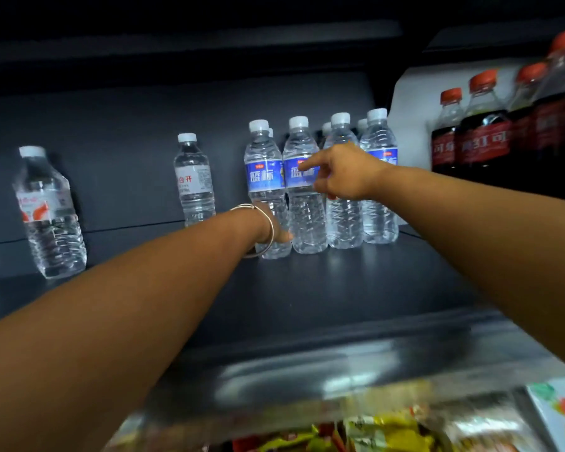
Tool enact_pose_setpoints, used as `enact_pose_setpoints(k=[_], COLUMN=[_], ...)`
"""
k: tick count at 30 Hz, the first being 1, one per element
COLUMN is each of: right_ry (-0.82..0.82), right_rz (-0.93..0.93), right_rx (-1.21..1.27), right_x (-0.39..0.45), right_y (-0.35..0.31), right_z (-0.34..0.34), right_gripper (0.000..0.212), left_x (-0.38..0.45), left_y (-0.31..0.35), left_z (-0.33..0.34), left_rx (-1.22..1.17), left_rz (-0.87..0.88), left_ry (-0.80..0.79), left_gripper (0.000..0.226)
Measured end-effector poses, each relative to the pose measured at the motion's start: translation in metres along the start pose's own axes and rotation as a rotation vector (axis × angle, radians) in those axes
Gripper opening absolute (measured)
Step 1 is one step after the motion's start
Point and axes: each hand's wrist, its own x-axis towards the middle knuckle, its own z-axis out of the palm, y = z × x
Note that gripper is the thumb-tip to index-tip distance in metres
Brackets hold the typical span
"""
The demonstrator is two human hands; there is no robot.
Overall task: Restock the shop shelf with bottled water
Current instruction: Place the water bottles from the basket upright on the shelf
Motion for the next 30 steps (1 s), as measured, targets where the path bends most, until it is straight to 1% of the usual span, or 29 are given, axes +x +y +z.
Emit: enact_pose_setpoints(k=[1,3,7,9,12,15,19,21,24,28,30], right_ry=[-0.014,-0.057,-0.092,-0.077,0.025,0.074,0.04,-0.004,-0.159,-0.319,-0.451], right_rz=[0.011,0.066,0.19,0.229,0.246,0.263,0.343,0.385,0.463,0.445,0.506], right_rx=[-0.11,-0.29,-0.539,-0.578,-0.599,-0.627,-0.636,-0.597,-0.573,-0.41,-0.363], right_x=[-0.01,-0.033,-0.09,-0.125,-0.184,-0.244,-0.322,-0.36,-0.419,-0.498,-0.537], right_y=[-0.001,-0.006,-0.029,-0.045,-0.07,-0.084,-0.083,-0.075,-0.056,-0.028,-0.018], right_z=[-0.003,-0.01,-0.031,-0.041,-0.051,-0.05,-0.025,0.0,0.052,0.139,0.187], right_gripper=[0.046,0.049,0.054,0.055,0.055,0.053,0.047,0.046,0.047,0.041,0.042], left_x=[-0.012,-0.039,-0.095,-0.131,-0.185,-0.233,-0.291,-0.311,-0.34,-0.374,-0.389], left_y=[0.003,0.009,0.024,0.035,0.049,0.059,0.073,0.077,0.08,0.079,0.074], left_z=[-0.003,-0.01,-0.02,-0.023,-0.017,0.005,0.051,0.086,0.155,0.267,0.326], left_rx=[0.024,-0.004,-0.073,-0.154,-0.193,-0.227,-0.3,-0.33,-0.333,-0.242,-0.205], left_rz=[0.01,0.063,0.18,0.27,0.445,0.513,0.606,0.636,0.653,0.698,0.72], left_ry=[0.01,0.076,0.167,0.192,0.248,0.284,0.303,0.244,0.065,-0.192,-0.283], left_gripper=[0.06,0.044,0.04,0.044,0.05,0.052,0.045,0.045,0.045,0.045,0.043])
